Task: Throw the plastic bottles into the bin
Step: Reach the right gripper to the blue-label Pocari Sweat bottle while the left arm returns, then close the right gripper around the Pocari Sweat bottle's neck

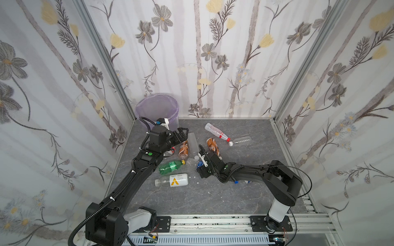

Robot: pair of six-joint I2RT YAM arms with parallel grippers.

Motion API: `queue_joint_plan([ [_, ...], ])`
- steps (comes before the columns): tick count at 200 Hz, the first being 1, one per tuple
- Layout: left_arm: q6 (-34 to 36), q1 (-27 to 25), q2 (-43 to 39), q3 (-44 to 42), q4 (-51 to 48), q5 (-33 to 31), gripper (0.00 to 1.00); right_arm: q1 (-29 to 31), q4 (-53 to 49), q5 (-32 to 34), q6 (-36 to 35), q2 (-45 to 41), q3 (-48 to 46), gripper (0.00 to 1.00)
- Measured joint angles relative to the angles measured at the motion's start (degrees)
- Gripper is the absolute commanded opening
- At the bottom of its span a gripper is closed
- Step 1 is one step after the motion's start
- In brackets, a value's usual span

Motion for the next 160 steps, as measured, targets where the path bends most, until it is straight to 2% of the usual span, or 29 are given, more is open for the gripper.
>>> queue_joint_plan([
  [34, 0.48, 0.00, -0.66, -1.07, 0.00, 0.68, 1.00, 0.37, -0.13, 0.81, 0.00, 2.10, 0.98, 0.77],
  [160, 0.72, 0.07, -1.36, -2.08, 0.00, 0.63, 1.00, 0.70, -0.44, 1.22, 0.02, 3.08, 0.85, 0.60],
])
